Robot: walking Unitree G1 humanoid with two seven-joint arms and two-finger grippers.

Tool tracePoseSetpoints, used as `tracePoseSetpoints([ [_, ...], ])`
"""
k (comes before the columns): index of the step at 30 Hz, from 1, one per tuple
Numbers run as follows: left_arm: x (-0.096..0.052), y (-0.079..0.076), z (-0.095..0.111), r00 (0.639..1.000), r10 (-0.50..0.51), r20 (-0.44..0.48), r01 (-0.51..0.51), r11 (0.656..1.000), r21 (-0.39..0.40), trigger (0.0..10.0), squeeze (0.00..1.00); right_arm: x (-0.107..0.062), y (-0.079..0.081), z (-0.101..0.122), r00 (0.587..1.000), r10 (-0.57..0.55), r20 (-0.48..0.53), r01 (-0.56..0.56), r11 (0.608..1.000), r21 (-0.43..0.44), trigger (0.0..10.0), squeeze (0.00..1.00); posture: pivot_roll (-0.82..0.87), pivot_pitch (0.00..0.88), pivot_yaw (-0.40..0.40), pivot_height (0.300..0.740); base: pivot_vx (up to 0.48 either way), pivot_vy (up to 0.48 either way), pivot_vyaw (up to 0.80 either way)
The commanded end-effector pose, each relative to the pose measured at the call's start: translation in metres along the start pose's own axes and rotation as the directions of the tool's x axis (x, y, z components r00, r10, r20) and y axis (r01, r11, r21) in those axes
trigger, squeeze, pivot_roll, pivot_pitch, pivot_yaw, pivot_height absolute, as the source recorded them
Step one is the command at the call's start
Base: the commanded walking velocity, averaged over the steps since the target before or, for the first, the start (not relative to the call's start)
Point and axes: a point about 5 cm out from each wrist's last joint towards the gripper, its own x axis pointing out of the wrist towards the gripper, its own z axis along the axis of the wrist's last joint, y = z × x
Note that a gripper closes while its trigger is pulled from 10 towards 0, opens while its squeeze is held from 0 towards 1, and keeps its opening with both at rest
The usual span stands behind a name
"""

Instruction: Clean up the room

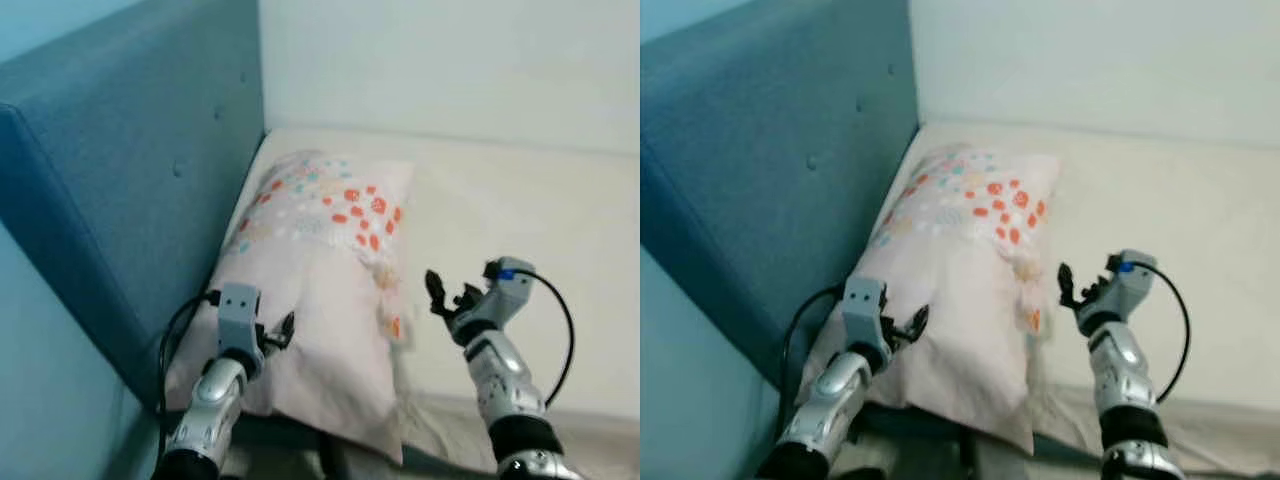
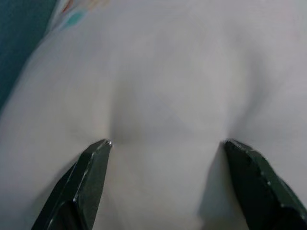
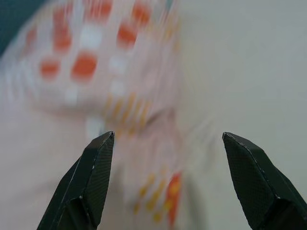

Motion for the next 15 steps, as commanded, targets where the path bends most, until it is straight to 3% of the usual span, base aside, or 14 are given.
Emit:
tracePoseSetpoints([
  [1, -0.002, 0.006, -0.005, 0.999, 0.033, -0.020, -0.032, 0.999, 0.010, 10.0, 0.00, 0.000, 0.002, -0.001, 1.000, 0.010, -0.012, -0.010, 1.000, -0.002, 10.0, 0.00, 0.10, 0.144, -0.016, 0.535, 0.000, 0.000, -0.60],
  [6, 0.000, 0.011, -0.003, 0.997, 0.075, -0.014, -0.075, 0.997, 0.023, 10.0, 0.00, -0.001, 0.005, -0.002, 1.000, 0.023, -0.007, -0.023, 1.000, 0.002, 10.0, 0.00, 0.09, 0.153, -0.015, 0.535, 0.000, 0.000, -0.57],
  [15, 0.014, 0.028, 0.014, 0.976, 0.216, 0.025, -0.217, 0.976, 0.005, 10.0, 0.00, -0.009, 0.013, 0.000, 0.999, 0.050, 0.018, -0.051, 0.999, 0.015, 10.0, 0.00, 0.06, 0.194, -0.010, 0.535, 0.000, 0.000, 0.00],
])
